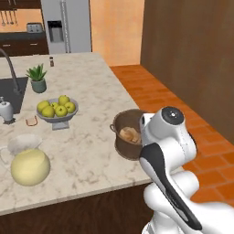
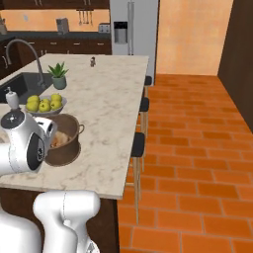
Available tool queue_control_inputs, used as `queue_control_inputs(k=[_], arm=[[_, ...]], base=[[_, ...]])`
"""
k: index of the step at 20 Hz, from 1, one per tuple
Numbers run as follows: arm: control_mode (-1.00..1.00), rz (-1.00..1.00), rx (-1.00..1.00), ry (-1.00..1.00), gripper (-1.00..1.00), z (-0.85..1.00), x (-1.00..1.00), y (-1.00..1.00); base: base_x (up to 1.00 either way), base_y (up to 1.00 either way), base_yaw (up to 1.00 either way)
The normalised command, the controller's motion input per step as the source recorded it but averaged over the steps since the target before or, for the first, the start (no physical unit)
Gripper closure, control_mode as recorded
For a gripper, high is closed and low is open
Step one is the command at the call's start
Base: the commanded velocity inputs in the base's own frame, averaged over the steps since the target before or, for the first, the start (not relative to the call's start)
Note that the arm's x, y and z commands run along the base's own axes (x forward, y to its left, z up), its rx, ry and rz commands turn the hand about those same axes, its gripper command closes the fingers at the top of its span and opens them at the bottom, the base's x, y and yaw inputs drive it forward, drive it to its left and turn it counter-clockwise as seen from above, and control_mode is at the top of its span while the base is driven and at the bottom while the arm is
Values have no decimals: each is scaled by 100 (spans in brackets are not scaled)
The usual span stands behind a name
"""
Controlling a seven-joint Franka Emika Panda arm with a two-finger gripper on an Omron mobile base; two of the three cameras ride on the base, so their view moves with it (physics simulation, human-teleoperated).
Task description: Open the cabinet, pick up the bread from the cabinet and place it in the basket. Then move the basket to the dining counter.
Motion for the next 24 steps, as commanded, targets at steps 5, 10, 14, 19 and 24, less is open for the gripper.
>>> queue_control_inputs(k=[5, 10, 14, 19, 24], arm=[[100, 0, 0, 0, 100, 0, 0, 0], [-100, 0, 0, 1, 100, -1, 31, 4], [-100, 7, 5, 7, 100, -7, 100, 68], [-100, 20, 9, 12, 100, -23, 100, 88], [-100, 5, -1, 4, 100, -60, 100, 74]], base=[[38, 0, 0], [25, 0, 0], [0, 0, 0], [0, 0, 0], [0, 0, 0]])
